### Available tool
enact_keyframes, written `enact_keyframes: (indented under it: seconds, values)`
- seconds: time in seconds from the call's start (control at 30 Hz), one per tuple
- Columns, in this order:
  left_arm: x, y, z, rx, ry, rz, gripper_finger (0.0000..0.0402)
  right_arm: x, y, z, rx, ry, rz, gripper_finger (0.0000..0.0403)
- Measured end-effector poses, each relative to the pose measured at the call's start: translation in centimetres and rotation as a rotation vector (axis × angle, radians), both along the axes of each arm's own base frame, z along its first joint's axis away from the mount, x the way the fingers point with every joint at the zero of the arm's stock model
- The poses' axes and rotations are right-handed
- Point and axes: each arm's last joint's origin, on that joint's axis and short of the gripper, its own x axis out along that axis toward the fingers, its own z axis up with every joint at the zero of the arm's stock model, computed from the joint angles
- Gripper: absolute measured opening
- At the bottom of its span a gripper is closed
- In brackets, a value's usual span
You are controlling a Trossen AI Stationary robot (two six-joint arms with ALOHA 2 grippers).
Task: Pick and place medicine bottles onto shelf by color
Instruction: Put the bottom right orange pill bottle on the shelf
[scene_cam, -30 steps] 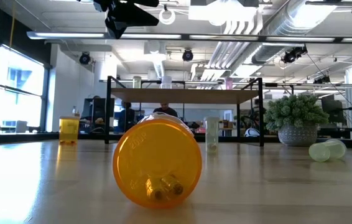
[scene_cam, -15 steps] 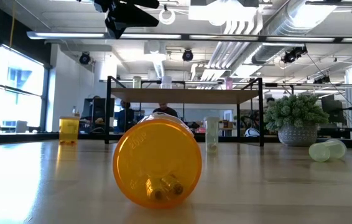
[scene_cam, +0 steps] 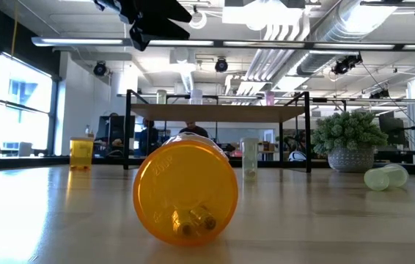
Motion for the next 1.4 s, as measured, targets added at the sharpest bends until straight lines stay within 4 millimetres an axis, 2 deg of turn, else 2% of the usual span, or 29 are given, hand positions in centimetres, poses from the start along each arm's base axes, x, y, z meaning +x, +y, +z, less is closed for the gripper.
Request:
enact_keyframes:
  seconds: [0.23, 0.53, 0.87, 1.13, 1.4]
  values:
    - [-0.1, 2.5, 0.0, 0.002, 0.008, 0.000, 0.0195, 3.4, -1.6, 1.0, -0.018, -0.025, 0.000, 0.0196]
    - [-0.6, 4.3, -0.5, 0.025, 0.074, 0.040, 0.0195, 8.0, -6.2, 4.4, -0.081, -0.047, -0.017, 0.0196]
    - [-0.9, 5.3, -0.8, 0.019, 0.107, 0.075, 0.0195, 12.4, -14.1, 9.2, -0.160, -0.092, -0.043, 0.0196]
    - [-1.2, 6.2, -1.0, 0.056, 0.146, 0.086, 0.0195, 14.0, -20.9, 13.1, -0.237, -0.152, -0.042, 0.0196]
    - [-1.3, 6.5, -1.0, 0.120, 0.163, 0.067, 0.0195, 15.6, -27.7, 15.4, -0.329, -0.224, -0.014, 0.0196]
